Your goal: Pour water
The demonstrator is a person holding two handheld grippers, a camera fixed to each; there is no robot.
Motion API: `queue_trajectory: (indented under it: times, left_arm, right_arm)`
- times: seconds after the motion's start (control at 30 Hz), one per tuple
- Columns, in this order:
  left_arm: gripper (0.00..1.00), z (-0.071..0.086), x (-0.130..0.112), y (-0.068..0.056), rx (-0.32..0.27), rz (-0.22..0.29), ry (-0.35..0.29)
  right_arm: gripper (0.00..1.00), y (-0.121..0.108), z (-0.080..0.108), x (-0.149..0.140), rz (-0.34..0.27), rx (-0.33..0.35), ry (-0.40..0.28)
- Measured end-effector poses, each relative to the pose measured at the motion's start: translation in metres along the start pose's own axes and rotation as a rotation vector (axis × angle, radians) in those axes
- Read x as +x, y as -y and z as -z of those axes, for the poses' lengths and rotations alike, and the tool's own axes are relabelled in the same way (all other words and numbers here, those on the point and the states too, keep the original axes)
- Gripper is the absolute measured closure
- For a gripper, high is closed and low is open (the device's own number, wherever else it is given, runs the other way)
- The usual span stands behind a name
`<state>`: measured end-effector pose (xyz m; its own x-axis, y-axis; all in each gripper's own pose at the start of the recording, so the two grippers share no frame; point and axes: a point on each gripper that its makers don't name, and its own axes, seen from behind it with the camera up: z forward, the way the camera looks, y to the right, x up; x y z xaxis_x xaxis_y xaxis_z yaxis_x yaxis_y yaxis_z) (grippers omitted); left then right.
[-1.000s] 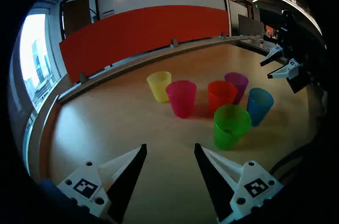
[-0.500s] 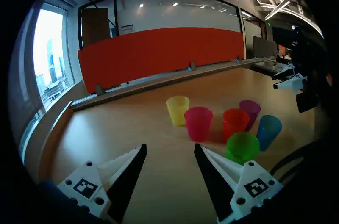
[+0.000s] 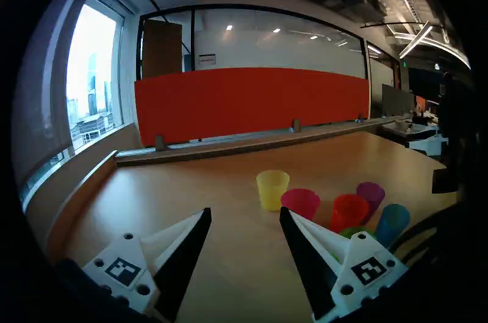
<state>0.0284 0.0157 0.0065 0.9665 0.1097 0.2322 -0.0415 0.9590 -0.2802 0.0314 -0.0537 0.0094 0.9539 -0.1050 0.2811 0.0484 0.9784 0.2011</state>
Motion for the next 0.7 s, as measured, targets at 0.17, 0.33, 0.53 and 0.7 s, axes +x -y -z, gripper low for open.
queue_trajectory:
  times: [0.17,0.33,0.53,0.7]
  left_arm:
    - [0.17,0.001,0.009,0.005,0.025,0.030,-0.050]
    - [0.17,0.004,0.022,0.008,0.044,0.042,-0.113]
    - [0.17,0.010,0.038,0.009,0.067,0.090,-0.205]
    - [0.17,0.012,0.043,0.012,0.089,0.121,-0.241]
  right_arm:
    - [0.03,-0.011,0.004,0.011,-0.016,-0.058,-0.070]
    - [0.03,-0.020,0.010,0.017,-0.031,-0.117,-0.146]
    - [0.03,-0.032,0.018,0.028,-0.036,-0.190,-0.230]
    - [0.03,-0.039,0.026,0.042,-0.031,-0.239,-0.296]
